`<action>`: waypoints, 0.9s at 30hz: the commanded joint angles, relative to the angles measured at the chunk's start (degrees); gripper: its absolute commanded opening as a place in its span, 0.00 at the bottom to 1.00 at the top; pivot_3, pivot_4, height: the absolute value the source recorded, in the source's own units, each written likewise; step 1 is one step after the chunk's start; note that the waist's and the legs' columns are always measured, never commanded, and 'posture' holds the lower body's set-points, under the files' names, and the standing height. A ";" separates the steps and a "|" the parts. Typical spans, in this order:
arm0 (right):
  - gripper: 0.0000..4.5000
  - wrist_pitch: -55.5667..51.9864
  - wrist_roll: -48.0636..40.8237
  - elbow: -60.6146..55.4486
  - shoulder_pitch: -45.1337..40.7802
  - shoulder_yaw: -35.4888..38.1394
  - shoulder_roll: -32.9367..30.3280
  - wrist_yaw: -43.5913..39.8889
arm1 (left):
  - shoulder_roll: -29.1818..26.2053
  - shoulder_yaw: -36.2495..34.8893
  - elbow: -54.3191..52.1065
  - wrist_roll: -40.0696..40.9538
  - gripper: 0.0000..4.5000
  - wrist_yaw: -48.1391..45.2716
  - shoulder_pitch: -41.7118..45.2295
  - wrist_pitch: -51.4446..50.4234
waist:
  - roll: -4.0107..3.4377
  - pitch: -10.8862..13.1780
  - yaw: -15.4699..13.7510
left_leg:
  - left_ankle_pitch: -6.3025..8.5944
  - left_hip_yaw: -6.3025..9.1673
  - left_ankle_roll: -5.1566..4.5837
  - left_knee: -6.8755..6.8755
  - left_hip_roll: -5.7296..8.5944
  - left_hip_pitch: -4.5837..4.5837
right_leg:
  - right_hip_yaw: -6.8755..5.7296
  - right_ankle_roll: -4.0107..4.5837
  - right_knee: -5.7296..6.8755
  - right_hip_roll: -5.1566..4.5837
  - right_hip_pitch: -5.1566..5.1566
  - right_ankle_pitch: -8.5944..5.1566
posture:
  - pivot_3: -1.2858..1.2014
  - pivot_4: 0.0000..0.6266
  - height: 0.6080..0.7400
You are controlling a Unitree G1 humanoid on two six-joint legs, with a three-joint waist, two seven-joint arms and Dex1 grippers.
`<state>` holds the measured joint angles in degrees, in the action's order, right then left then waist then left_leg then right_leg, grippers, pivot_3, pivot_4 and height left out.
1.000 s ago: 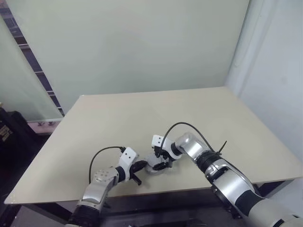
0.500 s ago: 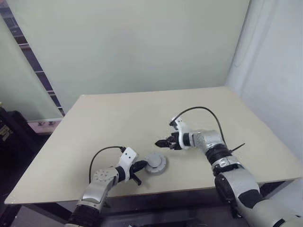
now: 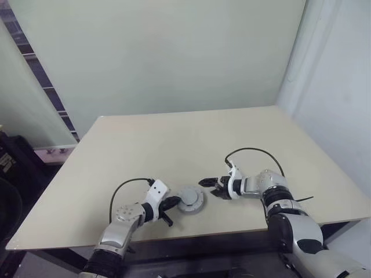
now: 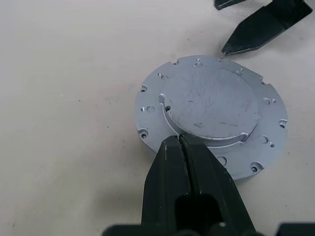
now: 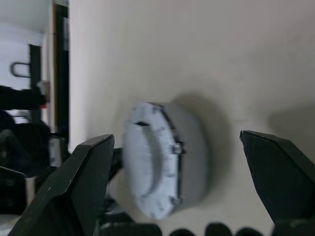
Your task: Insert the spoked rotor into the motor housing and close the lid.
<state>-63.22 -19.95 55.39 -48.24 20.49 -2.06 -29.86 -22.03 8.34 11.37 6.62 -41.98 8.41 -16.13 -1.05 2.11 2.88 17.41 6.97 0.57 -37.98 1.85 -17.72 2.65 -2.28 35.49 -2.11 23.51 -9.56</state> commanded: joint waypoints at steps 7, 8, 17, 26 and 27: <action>1.00 -1.06 -2.87 -0.49 2.30 -0.01 3.25 1.71 | 0.58 1.70 -0.20 -0.62 0.00 -1.18 0.69 -0.12 | 0.00 0.00 0.04 | 0.01 0.02 -0.01 0.05 0.00 -0.04 | 0.02 -0.04 -0.16 0.00 -0.01 0.01 | 0.52 0.00 1.00; 1.00 -1.16 -2.97 -0.51 2.55 -0.01 3.53 1.75 | 0.54 1.66 -0.26 -0.61 0.00 -1.18 0.61 -0.13 | 0.00 0.00 0.05 | 0.01 0.01 -0.01 0.07 -0.01 -0.03 | 0.01 -0.04 -0.18 0.00 -0.01 0.01 | 0.52 0.00 1.00; 1.00 -2.80 -4.35 -2.06 4.37 -0.48 5.97 2.18 | 0.44 1.56 -0.43 -0.63 0.00 -1.17 0.39 -0.18 | 0.01 -0.01 0.19 | 0.01 0.00 -0.01 0.15 -0.13 -0.01 | -0.02 -0.02 -0.25 0.09 -0.01 0.00 | 0.52 0.00 1.00; 1.00 -4.20 -5.01 -3.09 5.09 -0.43 7.13 2.46 | 0.53 1.55 -0.42 -0.74 0.00 -1.16 0.35 -0.01 | 0.01 -0.01 0.47 | 0.01 -0.01 0.00 0.33 -0.21 -0.01 | -0.05 -0.04 -0.45 0.15 -0.01 0.01 | 0.52 0.00 1.00; 1.00 -4.26 -5.07 -3.12 5.15 -0.33 7.16 2.57 | 0.54 1.53 -0.44 -0.74 0.00 -1.16 0.33 0.00 | 0.02 -0.01 0.58 | 0.01 -0.01 0.00 0.38 -0.22 -0.01 | -0.04 -0.04 -0.49 0.15 -0.01 0.01 | 0.52 0.00 1.00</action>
<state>-65.32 -23.43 51.63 -43.63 21.07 2.93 -27.44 -22.23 7.84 11.42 6.32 -42.39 8.51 -16.01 -1.04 2.09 3.45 17.42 6.97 0.56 -37.56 1.62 -17.72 2.60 -2.37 34.99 -1.96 23.49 -9.52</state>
